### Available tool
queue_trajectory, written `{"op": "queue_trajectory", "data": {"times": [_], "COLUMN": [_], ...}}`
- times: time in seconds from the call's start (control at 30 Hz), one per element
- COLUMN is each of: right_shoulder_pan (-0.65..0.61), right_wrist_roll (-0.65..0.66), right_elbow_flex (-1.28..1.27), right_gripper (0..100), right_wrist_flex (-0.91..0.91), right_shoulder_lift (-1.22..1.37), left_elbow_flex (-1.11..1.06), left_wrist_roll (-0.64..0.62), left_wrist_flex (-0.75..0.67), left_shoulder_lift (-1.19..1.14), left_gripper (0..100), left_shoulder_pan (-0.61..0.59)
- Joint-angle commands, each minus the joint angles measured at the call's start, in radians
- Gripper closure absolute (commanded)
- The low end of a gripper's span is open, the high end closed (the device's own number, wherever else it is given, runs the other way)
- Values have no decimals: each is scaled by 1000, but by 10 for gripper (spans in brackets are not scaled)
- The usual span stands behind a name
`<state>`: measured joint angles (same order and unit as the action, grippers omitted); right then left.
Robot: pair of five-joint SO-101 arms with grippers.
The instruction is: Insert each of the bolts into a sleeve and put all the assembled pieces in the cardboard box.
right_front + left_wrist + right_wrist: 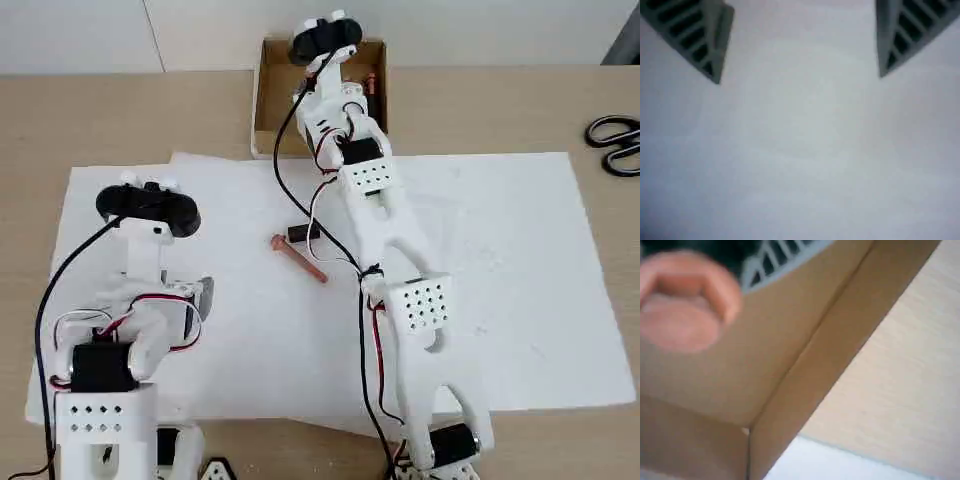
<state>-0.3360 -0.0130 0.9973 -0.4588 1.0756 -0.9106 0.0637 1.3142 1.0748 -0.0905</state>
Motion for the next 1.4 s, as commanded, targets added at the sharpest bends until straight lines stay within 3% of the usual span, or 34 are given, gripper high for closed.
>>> {"op": "queue_trajectory", "data": {"times": [0.0,0.53,1.03,1.37], "right_shoulder_pan": [1,1,-21,-120], "right_wrist_roll": [9,12,12,14], "right_elbow_flex": [91,143,675,680], "right_gripper": [879,876,876,879], "right_wrist_flex": [27,-7,-746,-1199], "right_shoulder_lift": [-21,-28,-27,-108], "left_elbow_flex": [2,2,4,4], "left_wrist_roll": [5,5,3,3], "left_wrist_flex": [0,2,-2,-2], "left_shoulder_lift": [6,6,6,6], "left_gripper": [807,807,808,808], "left_shoulder_pan": [-2,-2,-8,-9]}}
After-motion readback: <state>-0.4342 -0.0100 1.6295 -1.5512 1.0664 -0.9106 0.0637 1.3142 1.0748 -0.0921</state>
